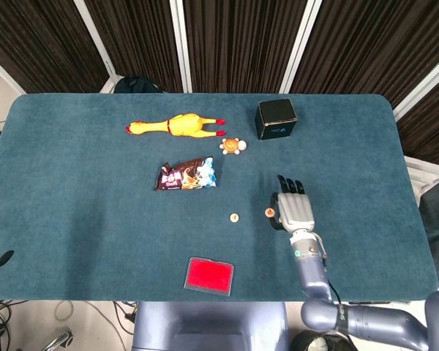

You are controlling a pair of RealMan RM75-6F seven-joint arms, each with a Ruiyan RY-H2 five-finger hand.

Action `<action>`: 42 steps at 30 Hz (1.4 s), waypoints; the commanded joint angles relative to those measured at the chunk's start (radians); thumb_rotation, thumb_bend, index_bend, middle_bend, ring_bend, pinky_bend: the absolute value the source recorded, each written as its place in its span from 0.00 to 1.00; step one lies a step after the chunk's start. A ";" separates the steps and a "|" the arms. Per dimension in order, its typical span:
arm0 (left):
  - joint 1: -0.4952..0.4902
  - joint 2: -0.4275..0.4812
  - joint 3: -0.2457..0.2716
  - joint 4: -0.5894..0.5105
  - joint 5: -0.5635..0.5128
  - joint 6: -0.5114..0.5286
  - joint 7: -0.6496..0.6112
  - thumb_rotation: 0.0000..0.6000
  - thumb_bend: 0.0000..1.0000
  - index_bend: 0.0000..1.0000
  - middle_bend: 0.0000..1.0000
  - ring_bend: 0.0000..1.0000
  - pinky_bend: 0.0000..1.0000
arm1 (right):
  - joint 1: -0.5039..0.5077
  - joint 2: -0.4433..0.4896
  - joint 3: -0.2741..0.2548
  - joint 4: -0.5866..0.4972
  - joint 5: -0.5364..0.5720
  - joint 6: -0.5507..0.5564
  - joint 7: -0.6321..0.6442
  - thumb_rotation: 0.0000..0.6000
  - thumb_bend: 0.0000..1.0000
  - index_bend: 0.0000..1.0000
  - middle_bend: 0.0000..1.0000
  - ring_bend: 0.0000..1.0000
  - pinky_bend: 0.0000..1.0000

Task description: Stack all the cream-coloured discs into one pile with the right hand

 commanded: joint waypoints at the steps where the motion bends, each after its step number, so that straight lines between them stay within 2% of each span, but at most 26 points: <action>1: 0.000 0.000 0.000 0.000 0.001 0.001 0.001 1.00 0.10 0.13 0.00 0.00 0.03 | -0.015 0.011 -0.019 -0.004 -0.017 0.007 0.012 1.00 0.41 0.55 0.00 0.00 0.00; 20: -0.001 0.002 0.001 0.002 -0.001 -0.005 0.004 1.00 0.10 0.13 0.00 0.00 0.03 | -0.037 0.030 -0.044 0.055 -0.004 -0.030 0.039 1.00 0.41 0.55 0.00 0.00 0.00; 42: -0.001 0.002 0.001 0.002 -0.003 -0.007 0.005 1.00 0.10 0.13 0.00 0.00 0.03 | -0.039 0.024 -0.048 0.105 0.022 -0.060 0.045 1.00 0.41 0.55 0.00 0.00 0.00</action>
